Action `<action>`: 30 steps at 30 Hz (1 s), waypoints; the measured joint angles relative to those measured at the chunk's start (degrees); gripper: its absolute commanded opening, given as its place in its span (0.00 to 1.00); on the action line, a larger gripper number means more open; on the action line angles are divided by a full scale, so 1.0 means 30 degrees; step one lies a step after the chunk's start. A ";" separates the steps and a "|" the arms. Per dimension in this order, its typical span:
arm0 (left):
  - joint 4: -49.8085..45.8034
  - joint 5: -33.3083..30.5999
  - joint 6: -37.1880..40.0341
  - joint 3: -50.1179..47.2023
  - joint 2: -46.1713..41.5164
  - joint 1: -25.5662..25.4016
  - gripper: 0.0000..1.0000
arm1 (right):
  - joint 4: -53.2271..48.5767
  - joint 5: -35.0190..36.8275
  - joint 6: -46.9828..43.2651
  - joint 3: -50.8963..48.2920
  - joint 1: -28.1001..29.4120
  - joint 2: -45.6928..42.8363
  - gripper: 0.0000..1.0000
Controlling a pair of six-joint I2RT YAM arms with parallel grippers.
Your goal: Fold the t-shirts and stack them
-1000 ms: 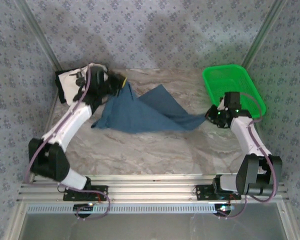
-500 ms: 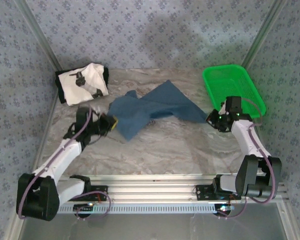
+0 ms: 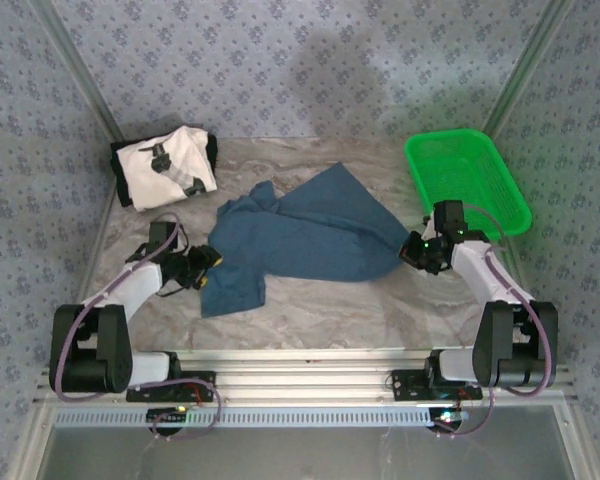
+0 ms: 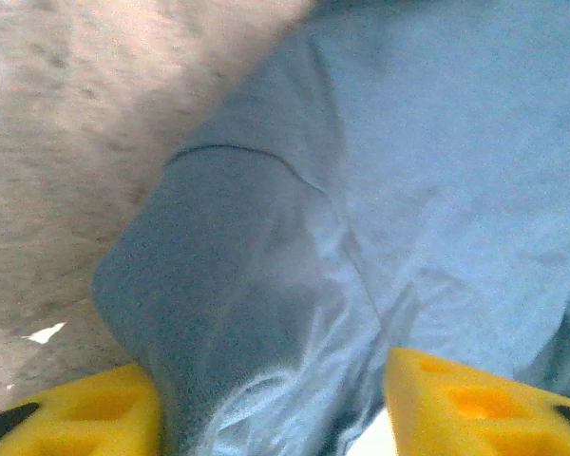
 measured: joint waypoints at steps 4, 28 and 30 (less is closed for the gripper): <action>-0.3854 -0.1195 0.0284 0.1231 -0.2157 0.0058 0.71 | -0.0182 0.0007 -0.0233 0.0240 0.0306 0.0058 0.00; -0.7803 -0.5260 -0.1851 -0.1938 -0.4240 -0.4546 0.57 | -0.0313 -0.0022 -0.0860 0.0911 0.0692 0.0335 0.00; -0.7424 -0.5646 -0.1843 -0.1749 -0.3789 -0.4554 0.55 | -0.0313 -0.0022 -0.0860 0.0911 0.0729 0.0335 0.00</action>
